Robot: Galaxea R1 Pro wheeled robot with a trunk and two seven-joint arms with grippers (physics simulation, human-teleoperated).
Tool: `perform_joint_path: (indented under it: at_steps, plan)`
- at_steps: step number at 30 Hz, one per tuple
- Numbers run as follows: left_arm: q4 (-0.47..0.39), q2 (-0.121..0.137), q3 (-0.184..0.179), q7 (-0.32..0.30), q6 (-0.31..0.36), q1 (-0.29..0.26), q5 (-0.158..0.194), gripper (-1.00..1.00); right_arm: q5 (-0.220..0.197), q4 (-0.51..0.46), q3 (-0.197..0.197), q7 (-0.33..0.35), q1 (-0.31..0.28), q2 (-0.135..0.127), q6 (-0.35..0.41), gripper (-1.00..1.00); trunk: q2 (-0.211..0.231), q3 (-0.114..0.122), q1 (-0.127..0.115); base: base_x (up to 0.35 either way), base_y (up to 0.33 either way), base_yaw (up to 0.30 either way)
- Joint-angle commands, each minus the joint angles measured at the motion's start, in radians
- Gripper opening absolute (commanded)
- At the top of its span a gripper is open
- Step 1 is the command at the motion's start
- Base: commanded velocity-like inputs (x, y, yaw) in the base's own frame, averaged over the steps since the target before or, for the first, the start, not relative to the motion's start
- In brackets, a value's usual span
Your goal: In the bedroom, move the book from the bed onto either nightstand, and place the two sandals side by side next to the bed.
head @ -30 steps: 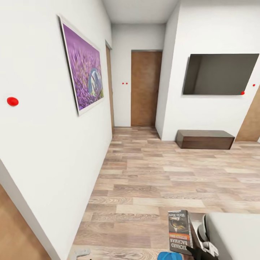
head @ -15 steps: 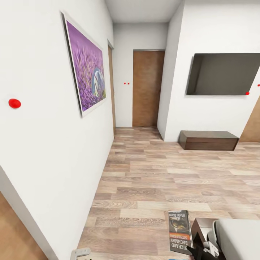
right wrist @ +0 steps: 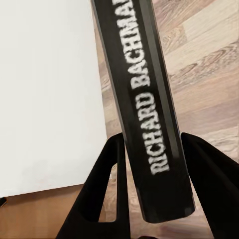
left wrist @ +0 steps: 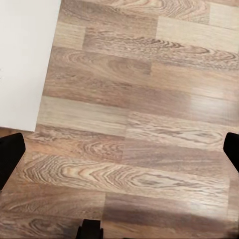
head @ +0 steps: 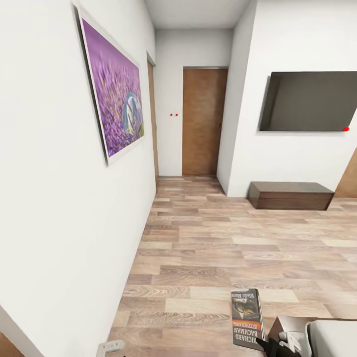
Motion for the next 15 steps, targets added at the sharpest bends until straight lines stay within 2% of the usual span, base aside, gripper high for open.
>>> perform_joint_path:
  at_steps: [1, 15]
  plan:
    - [0.002, 0.000, 0.006, -0.005, -0.002, -0.001, 0.007, 1.00, -0.010, 0.000, 0.000, 0.004, -0.001, 0.000, 0.010, -1.00, -0.001, -0.001, 0.001, 0.328, 0.107, 0.000]
    - [0.002, -0.001, 0.006, -0.005, -0.003, -0.001, 0.007, 1.00, -0.010, 0.000, 0.000, 0.004, -0.001, -0.001, 0.010, -1.00, -0.001, -0.001, 0.001, 0.314, 0.153, 0.000]
